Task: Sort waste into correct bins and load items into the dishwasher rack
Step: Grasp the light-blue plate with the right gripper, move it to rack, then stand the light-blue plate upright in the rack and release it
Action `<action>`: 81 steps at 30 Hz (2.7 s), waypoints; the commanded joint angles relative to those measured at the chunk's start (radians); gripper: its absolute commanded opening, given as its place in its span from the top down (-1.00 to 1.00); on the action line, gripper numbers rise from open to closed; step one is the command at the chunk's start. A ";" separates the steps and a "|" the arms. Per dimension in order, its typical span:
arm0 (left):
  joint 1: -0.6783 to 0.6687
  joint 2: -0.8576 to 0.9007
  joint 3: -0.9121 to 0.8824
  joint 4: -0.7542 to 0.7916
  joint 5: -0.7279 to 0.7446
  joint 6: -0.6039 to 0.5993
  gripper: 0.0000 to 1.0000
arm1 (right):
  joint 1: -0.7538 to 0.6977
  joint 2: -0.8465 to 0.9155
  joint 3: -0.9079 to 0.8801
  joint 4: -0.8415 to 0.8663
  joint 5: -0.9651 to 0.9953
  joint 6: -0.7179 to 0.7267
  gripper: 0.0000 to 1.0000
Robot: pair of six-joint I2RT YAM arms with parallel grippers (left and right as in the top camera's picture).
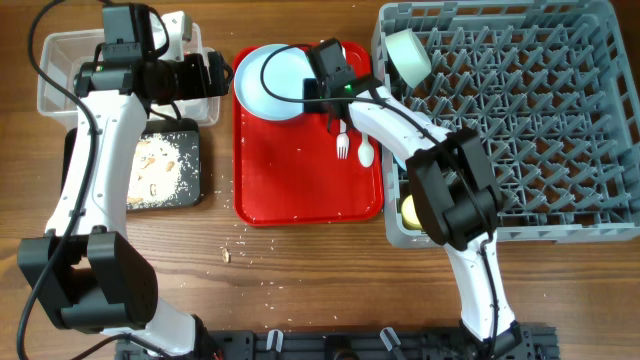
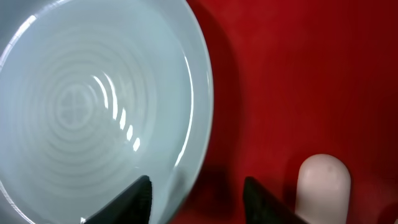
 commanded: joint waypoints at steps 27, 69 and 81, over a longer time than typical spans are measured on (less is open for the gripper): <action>-0.004 -0.011 0.014 0.002 -0.005 0.005 -1.00 | -0.133 -0.613 0.023 -0.417 0.798 -0.415 0.92; -0.004 -0.011 0.014 0.002 -0.005 0.005 -1.00 | -0.365 -0.591 0.048 -0.457 -0.037 -0.594 -0.99; -0.004 -0.011 0.014 0.002 -0.005 0.005 -1.00 | -0.103 -0.393 -0.068 -0.328 -0.209 -0.090 -0.36</action>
